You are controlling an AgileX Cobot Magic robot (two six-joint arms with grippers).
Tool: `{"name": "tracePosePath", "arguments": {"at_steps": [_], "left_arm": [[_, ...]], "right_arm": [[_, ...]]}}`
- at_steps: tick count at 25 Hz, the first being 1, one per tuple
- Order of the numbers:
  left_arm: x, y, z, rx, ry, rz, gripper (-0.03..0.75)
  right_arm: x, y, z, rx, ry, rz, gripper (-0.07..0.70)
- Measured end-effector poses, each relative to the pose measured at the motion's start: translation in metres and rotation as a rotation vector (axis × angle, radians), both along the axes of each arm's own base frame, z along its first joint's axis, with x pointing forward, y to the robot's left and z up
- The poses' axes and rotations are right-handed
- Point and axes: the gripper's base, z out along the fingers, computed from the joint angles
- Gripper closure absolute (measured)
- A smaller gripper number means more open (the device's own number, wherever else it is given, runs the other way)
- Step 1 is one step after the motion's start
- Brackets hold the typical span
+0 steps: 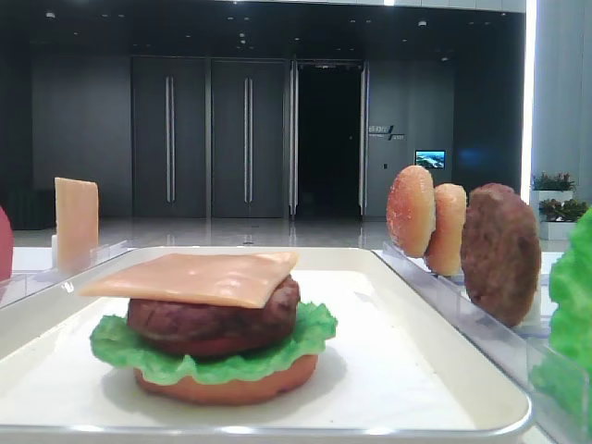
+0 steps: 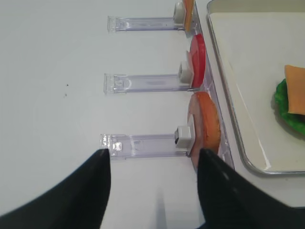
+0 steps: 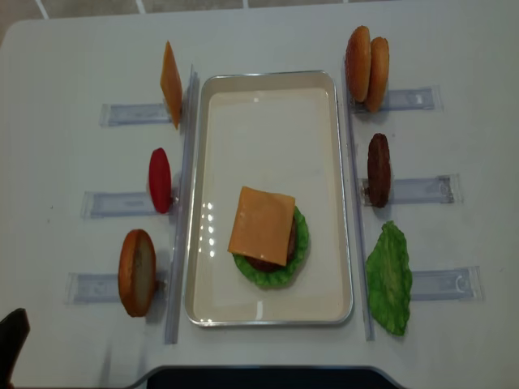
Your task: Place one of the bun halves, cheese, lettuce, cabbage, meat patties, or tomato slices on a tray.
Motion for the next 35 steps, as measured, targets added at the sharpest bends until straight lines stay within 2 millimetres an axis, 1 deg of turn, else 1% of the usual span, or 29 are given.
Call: {"name": "tracePosePath", "arguments": {"at_steps": [10,35], "left_arm": [[0.007,0.001,-0.013,0.017,0.017,-0.012,0.271],[0.008,0.001,-0.012,0.020,0.009,-0.013,0.271]], "right_arm": [[0.000,0.000,0.000,0.000,0.000,0.000,0.275],[0.000,0.000,0.000,0.000,0.000,0.000,0.275]]}}
